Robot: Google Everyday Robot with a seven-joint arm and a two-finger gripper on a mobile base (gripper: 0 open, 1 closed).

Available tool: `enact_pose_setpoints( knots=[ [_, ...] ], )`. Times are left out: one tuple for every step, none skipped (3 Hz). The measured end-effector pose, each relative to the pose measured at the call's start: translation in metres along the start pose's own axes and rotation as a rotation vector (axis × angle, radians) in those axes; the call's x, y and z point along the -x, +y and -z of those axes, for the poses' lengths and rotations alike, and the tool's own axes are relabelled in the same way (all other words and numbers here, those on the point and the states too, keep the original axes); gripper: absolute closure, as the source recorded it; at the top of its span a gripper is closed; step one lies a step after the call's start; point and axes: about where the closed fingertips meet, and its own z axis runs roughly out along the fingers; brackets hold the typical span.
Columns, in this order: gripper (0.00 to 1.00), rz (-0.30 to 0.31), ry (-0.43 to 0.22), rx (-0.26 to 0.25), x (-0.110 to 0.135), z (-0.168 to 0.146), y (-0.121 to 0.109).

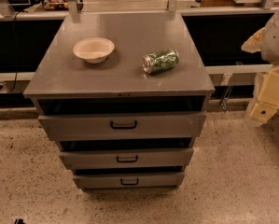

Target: Open top drawer

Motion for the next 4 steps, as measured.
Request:
enact_pose_setpoints(
  knots=[
    [0.00, 0.000, 0.000, 0.000, 0.000, 0.000, 0.000],
    [0.00, -0.019, 0.091, 0.054, -0.019, -0.034, -0.004],
    [0.00, 0.001, 0.156, 0.177, -0.059, -0.127, 0.033],
    [0.00, 0.002, 0.158, 0.180, -0.058, -0.126, 0.033]
  ],
)
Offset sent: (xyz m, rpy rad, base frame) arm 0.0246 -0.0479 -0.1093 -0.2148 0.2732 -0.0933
